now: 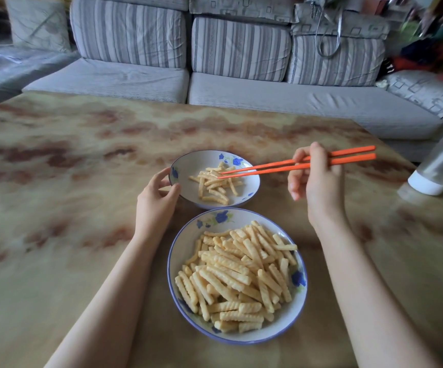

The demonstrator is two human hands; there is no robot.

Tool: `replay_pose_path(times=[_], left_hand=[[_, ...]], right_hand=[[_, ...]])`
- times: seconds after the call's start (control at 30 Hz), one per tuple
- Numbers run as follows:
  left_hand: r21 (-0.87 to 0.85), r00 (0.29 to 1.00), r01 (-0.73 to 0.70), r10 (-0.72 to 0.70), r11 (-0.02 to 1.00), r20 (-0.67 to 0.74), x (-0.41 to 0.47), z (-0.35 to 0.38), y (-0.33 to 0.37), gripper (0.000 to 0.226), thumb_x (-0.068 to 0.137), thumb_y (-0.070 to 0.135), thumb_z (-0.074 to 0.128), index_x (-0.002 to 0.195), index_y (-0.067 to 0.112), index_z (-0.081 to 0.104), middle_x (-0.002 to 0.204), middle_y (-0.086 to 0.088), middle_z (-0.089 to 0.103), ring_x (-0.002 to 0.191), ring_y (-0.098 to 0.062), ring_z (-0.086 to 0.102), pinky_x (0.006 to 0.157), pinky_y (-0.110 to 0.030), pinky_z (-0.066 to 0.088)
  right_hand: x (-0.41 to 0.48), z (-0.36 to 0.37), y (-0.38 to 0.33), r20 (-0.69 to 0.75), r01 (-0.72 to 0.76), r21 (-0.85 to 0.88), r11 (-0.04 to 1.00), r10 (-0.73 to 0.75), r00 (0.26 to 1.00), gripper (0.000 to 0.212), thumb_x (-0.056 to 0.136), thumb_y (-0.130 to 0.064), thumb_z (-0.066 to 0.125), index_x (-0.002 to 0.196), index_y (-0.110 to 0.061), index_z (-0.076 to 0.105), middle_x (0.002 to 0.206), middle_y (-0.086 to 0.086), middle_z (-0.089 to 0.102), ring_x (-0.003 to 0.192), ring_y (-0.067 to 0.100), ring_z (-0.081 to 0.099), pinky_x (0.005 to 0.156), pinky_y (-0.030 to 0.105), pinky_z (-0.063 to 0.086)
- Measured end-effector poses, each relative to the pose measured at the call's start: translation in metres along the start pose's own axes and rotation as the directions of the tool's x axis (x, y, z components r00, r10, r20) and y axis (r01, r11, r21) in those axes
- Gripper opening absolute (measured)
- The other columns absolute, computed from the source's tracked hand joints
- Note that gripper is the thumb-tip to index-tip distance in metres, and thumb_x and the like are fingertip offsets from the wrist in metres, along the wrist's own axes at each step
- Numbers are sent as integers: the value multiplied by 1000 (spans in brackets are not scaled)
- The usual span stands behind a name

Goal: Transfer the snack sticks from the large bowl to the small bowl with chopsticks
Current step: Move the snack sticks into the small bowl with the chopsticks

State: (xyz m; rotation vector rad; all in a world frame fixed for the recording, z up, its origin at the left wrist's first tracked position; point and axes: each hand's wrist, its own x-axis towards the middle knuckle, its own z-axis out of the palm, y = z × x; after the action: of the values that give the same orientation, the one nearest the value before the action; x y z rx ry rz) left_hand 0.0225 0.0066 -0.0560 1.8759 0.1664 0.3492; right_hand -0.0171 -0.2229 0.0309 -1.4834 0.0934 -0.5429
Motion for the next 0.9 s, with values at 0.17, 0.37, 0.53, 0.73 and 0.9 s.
replay_pose_path(times=[0.17,0.37,0.53,0.73,0.9], left_hand=[[2,1000,6,-6,1000,4,-1,0,0,41,88,21,59,129,28,59,93,13,65,84,-15,67,81,-27,50],[-8,1000,-2,2,1000,4,-2,0,2,40,89,19,59,129,27,59,90,14,63,80,-10,65,79,-26,48],[-2,1000,3,-3,1000,4,-2,-1,2,40,90,19,58,129,28,58,97,9,64,81,-8,63,75,-22,44],[0,1000,-15,15,1000,14,-3,-2,2,41,90,19,59,130,26,58,100,5,66,75,-4,63,71,-19,43],[6,1000,-13,13,1000,6,-2,-1,2,40,90,18,59,129,26,58,91,12,63,68,6,59,66,-8,42]], right_hand=[[-6,12,3,23,-1,-24,1000,2,1000,40,102,-23,33,68,-12,51,36,3,44,29,18,33,36,18,24],[-12,8,-10,-21,8,15,1000,-8,1000,40,101,-22,33,67,-12,50,36,3,43,29,18,32,36,17,23],[-17,-1,-24,2,19,-31,999,-19,1000,40,101,-23,33,67,-12,51,35,3,42,29,18,31,36,18,24],[-25,-9,-29,193,-11,-127,992,36,981,41,101,-21,33,66,-10,52,34,6,39,29,20,25,35,19,21],[-26,-12,-38,222,-12,-156,988,47,974,41,101,-22,33,68,-9,52,34,5,39,29,19,25,35,19,21]])
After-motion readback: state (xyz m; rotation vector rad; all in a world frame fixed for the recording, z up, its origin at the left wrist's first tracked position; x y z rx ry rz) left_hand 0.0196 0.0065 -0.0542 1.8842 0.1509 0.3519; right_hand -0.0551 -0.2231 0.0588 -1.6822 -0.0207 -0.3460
